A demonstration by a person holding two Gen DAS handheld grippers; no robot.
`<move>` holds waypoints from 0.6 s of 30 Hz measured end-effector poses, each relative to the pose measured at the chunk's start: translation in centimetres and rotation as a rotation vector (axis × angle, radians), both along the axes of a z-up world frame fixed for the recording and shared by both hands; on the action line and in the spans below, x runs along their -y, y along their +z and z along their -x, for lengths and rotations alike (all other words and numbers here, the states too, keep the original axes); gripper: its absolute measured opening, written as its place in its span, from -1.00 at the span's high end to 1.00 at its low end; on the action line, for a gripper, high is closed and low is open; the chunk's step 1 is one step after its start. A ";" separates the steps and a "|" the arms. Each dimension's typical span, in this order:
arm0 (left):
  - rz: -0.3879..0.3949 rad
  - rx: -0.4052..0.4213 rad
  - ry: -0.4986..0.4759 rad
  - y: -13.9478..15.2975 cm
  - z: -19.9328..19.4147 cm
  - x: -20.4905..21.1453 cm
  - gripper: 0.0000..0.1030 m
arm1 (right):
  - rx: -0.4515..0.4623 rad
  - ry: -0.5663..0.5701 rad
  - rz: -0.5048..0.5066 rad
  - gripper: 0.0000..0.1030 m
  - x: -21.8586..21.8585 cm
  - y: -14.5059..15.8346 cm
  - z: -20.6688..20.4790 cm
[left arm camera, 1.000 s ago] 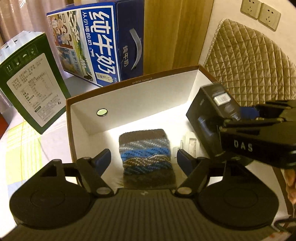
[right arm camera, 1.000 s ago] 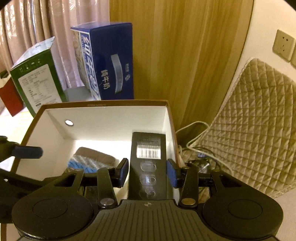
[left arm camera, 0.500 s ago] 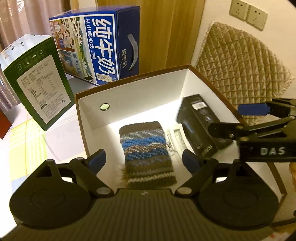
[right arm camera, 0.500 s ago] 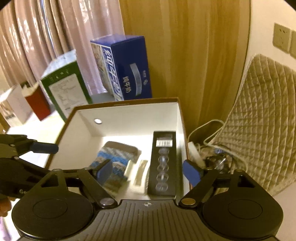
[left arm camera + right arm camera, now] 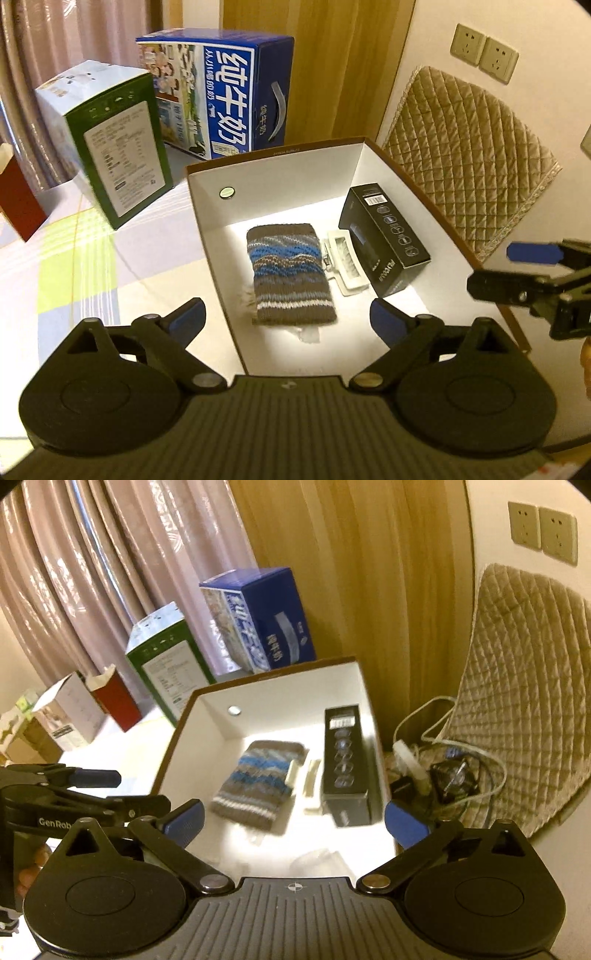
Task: Organize objects
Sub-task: 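Carry the black box and knit pouch into the open box and release both, then withdraw both tools from the box back over the table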
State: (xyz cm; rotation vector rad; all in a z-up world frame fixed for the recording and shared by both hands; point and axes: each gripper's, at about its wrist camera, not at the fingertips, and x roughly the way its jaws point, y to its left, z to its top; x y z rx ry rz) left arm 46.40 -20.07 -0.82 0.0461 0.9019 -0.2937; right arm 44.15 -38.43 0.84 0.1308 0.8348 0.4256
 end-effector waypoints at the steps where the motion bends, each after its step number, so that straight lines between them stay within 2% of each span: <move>1: 0.000 0.002 0.004 0.3 0.5 -0.1 -0.87 | -0.001 0.004 -0.003 -0.96 0.0 0.1 0.5; 18: 0.039 -0.008 0.061 2.6 9.0 -2.7 -0.88 | -0.014 0.017 -0.013 -0.96 -1.7 0.9 7.5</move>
